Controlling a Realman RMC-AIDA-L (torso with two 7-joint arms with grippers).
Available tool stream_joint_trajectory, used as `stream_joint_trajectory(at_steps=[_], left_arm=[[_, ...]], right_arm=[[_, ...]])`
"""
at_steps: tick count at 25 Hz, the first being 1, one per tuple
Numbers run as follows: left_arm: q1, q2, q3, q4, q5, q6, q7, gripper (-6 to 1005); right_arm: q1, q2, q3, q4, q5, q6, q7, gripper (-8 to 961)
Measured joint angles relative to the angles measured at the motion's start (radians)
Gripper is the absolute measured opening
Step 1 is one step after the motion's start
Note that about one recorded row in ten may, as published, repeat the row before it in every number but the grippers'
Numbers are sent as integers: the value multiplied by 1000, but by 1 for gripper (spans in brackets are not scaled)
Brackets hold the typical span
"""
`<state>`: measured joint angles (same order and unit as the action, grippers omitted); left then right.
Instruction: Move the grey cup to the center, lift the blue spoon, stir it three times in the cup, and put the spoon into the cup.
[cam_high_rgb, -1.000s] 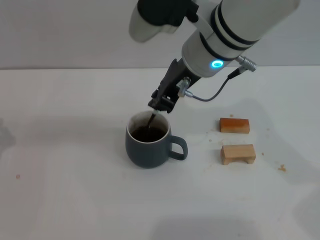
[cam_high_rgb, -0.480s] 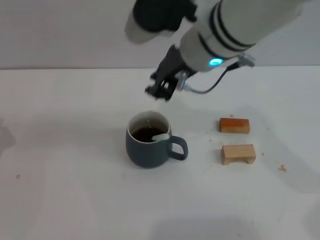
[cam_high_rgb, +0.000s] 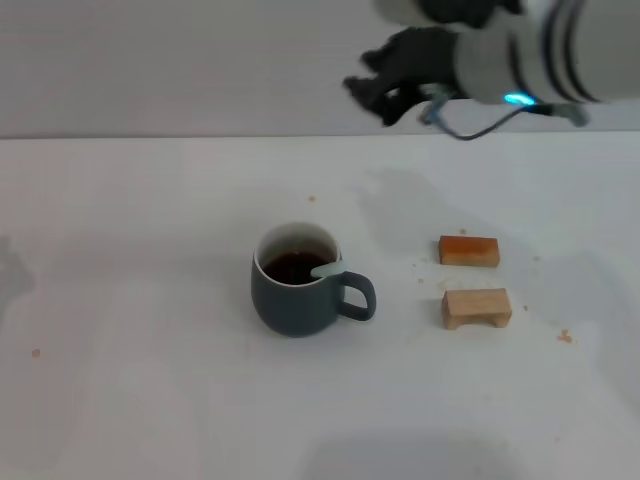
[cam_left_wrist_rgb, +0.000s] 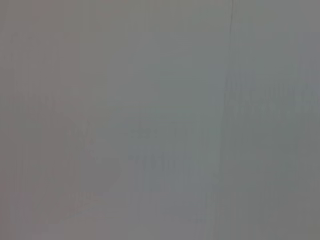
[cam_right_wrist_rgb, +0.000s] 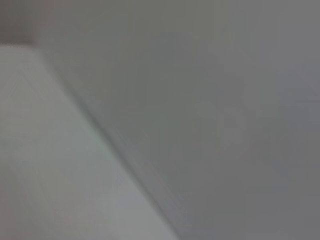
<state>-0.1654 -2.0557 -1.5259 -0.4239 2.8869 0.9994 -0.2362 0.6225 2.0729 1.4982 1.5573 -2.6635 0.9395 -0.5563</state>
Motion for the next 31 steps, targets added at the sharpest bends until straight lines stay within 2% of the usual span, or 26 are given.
stream_joint_trajectory(at_steps=[1, 2, 3, 4, 5, 6, 7, 8, 9, 10, 11, 12, 13, 14, 15, 16, 17, 20, 21, 22, 24, 25, 26, 30, 31], left_arm=[[0, 0, 0, 0, 0, 0, 0, -2], [-4, -1, 1, 3, 0, -3, 0, -2], [-4, -1, 1, 3, 0, -3, 0, -2], [-4, -1, 1, 3, 0, -4, 0, -2], [-5, -1, 1, 3, 0, -4, 0, -2], [-5, -2, 2, 1, 1, -5, 1, -2], [-5, -2, 2, 1, 1, -5, 1, -2], [-6, -2, 2, 1, 1, -5, 2, -2], [-8, -3, 1, 2, 1, -6, 3, -2], [-9, -3, 1, 3, 2, -7, 2, -2], [-9, -3, 1, 3, 2, -7, 2, -2], [-9, -3, -1, 3, 2, -7, 2, -2], [-9, -2, -5, 3, 1, -8, 1, -2], [-9, -2, -5, 3, 1, -8, 1, -2], [-9, -2, -6, 3, 1, -8, 0, -2], [-9, -2, -6, 3, 1, -8, 0, -2], [-9, -2, -7, 3, -1, -9, 0, -2], [-9, -2, -8, 3, -4, -9, -3, -2], [-9, -2, -8, 3, -4, -9, -3, -2], [-9, -1, -8, 3, -4, -9, -7, -2], [-9, -1, -13, 5, -4, -8, -16, -2], [-9, 0, -18, 6, -5, -7, -22, -2], [-9, 0, -18, 6, -5, -7, -22, -2], [-7, 1, -20, 6, -5, -6, -24, -2], [-5, 1, -21, 4, -5, -6, -25, -2]], right_arm=[[0, 0, 0, 0, 0, 0, 0, 264], [-79, 1, -6, 39, -15, -60, -6, 264], [-79, 1, -6, 39, -15, -60, -6, 263], [-120, 1, -9, 57, -24, -101, -12, 263], [-215, 0, -19, 91, -35, -194, -36, 263], [-274, 1, -27, 107, -35, -264, -49, 263], [-319, 0, -33, 118, -35, -322, -60, 263], [-319, 0, -33, 118, -35, -322, -60, 263], [-374, 0, -44, 123, -36, -407, -68, 262], [-475, -1, -65, 120, -36, -549, -87, 262], [-475, -1, -65, 120, -36, -549, -87, 262], [-552, 0, -80, 95, -35, -679, -110, 262], [-587, 0, -86, 73, -33, -751, -116, 262], [-587, 0, -86, 73, -33, -751, -116, 262], [-635, 1, -104, 13, -23, -895, -117, 262], [-653, 1, -113, -30, -13, -980, -114, 261], [-653, 1, -113, -30, -13, -980, -114, 261], [-685, 1, -133, -177, 78, -1257, -104, 261], [-685, 1, -133, -177, 78, -1257, -104, 261], [-688, -2, -140, -254, 115, -1367, -60, 260], [-687, -3, -143, -285, 124, -1418, -28, 260], [-676, -5, -145, -383, 116, -1530, 86, 260], [-676, -5, -145, -383, 116, -1530, 86, 259], [-646, -7, -135, -559, 58, -1667, 297, 255], [-646, -7, -135, -559, 58, -1667, 297, 255]])
